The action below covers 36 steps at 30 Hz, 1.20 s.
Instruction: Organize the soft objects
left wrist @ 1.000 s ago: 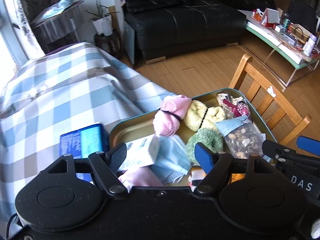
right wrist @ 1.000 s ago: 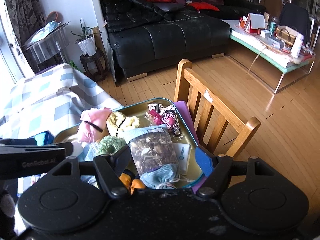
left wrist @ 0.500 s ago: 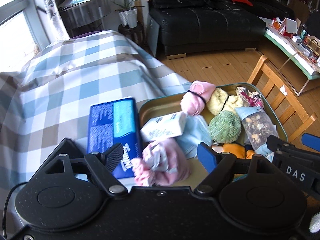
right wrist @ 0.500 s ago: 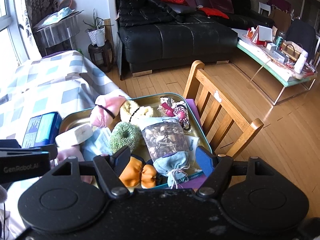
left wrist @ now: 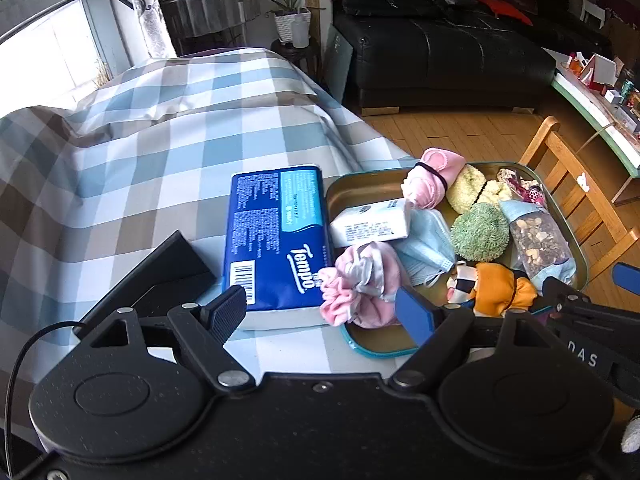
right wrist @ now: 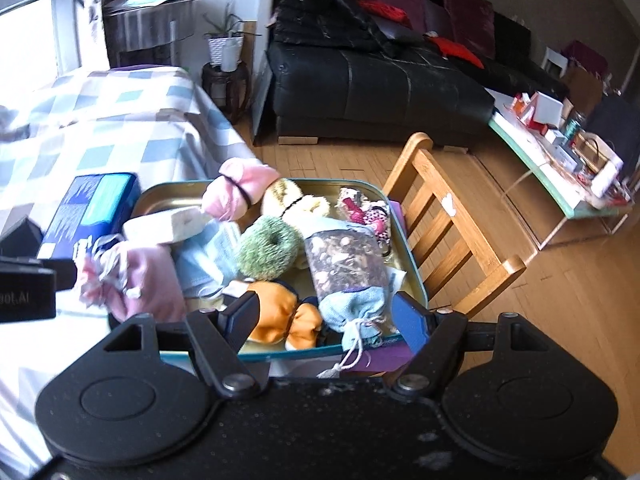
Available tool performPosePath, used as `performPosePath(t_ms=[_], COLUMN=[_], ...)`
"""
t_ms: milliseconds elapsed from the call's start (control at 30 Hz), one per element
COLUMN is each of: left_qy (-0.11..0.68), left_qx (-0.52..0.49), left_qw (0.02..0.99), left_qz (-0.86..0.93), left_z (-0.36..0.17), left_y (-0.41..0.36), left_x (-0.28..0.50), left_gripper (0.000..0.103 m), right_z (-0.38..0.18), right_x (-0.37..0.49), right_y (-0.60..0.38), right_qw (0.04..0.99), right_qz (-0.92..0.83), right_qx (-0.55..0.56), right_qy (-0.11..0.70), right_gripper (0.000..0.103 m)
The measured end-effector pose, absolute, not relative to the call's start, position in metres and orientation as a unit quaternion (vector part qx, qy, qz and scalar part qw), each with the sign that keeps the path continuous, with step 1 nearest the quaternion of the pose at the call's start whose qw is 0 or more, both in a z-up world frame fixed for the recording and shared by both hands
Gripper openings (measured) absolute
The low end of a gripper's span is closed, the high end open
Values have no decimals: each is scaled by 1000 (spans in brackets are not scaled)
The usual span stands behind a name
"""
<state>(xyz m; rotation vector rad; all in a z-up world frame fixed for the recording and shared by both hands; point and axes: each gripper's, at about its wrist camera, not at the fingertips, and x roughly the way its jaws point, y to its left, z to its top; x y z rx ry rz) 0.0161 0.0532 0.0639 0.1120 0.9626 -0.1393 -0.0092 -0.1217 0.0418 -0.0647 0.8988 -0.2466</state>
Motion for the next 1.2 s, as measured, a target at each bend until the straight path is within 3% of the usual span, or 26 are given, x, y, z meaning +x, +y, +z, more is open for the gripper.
performPosePath(t_ms=[267, 1200], left_qy=[447, 449], left_qx=[54, 24], left_qw=[890, 891], left_qz=[-67, -61], left_z=[73, 71], left_y=[59, 64], left_x=[-2, -18], left_gripper=[88, 89], right_z=[48, 52], right_x=[-24, -31], right_y=[-115, -109], right_qw=[895, 897], right_qz=[-118, -120], right_qx=[-30, -33], right_qy=[429, 423], right_gripper=[73, 75])
